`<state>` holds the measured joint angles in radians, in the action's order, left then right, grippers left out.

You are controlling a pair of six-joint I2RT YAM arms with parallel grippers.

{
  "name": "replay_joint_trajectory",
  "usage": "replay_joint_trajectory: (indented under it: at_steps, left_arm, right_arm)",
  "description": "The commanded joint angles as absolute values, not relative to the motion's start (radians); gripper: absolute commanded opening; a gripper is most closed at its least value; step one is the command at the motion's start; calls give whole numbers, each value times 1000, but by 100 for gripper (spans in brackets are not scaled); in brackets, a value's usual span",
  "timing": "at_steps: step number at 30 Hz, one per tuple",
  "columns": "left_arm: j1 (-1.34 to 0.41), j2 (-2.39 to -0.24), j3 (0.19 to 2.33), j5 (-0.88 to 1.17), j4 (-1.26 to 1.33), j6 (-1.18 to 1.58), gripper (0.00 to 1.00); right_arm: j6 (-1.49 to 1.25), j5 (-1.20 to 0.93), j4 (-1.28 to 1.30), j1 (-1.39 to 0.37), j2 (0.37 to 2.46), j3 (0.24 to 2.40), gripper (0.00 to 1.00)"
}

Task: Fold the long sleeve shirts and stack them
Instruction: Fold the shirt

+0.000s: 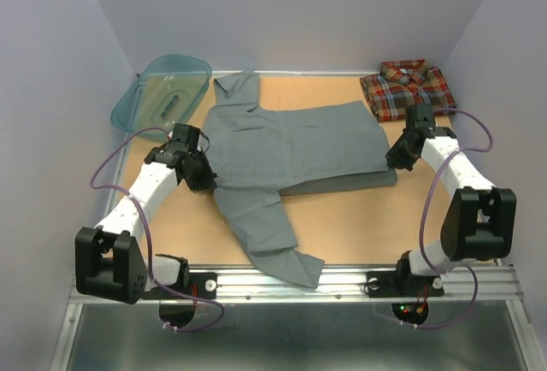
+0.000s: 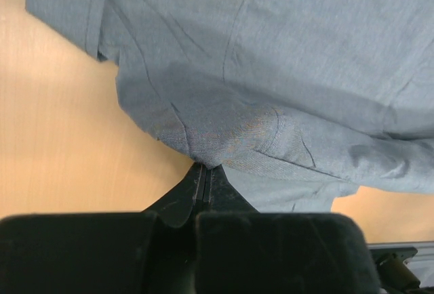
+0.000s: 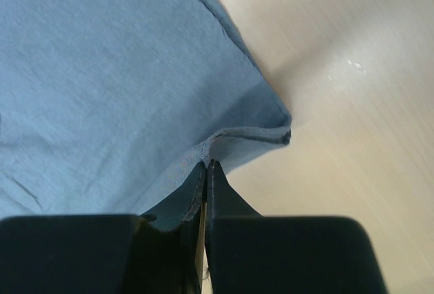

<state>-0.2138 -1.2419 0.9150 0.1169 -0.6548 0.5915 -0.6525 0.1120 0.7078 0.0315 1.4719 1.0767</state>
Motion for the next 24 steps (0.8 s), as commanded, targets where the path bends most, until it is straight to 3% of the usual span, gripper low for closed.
replay_joint_trajectory:
  at_steps: [1,9,13,18,21,24]
  left_arm:
    - [-195,-1273,946,114,-579,568,0]
    - [-178,-1387,959,104,-488,546,2]
    - [-173,-1420,960,104,-453,531,15]
    - [-166,-1431,934,101,-411,531,24]
    - [-160,-1434,925,107,-379,531,36]
    - [-158,-1431,951,121,-371,523,62]
  right_arm:
    - [-623,118,632,26,1526,1155,1]
    - [-589,101,575,26,1670,1204,4]
    - [-565,123,552,26,1704,1219,9]
    - [-540,111,532,26,1735,1238,17]
    - [-517,57,496,25,1740,1238,28]
    - [-460,15,482,3,1698,1226,51]
